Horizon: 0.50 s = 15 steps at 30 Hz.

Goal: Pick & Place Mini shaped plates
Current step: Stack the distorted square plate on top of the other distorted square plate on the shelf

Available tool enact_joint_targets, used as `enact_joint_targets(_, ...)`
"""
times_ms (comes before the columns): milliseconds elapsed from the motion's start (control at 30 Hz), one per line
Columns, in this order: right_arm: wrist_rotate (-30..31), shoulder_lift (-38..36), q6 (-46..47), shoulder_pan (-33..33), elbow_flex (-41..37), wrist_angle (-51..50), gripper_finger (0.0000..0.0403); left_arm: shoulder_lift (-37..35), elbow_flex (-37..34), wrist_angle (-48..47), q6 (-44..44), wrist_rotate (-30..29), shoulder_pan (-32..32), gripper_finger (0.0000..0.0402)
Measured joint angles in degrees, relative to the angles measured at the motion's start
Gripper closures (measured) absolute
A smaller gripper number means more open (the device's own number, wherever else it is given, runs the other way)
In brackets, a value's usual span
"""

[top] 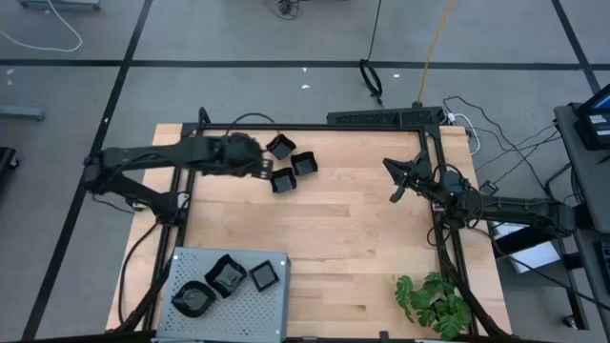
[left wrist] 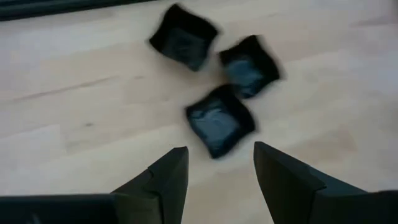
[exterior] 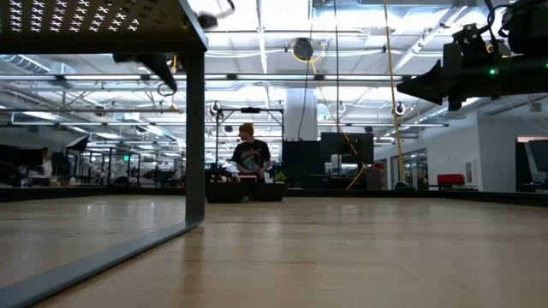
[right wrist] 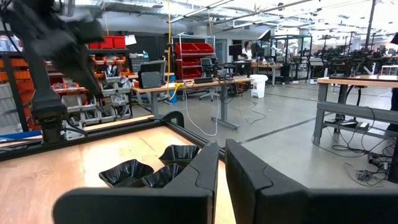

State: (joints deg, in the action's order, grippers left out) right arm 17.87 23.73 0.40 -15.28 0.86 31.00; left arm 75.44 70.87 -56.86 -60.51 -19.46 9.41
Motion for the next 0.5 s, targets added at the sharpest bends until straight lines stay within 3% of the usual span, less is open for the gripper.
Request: enact_joint_targets(500, 0.0, 0.0, 0.0, 0.0, 0.0, 0.0, 0.0385, 14.0, 0.0, 2.3, -2.6, 1.4, 7.1, 0.0215)
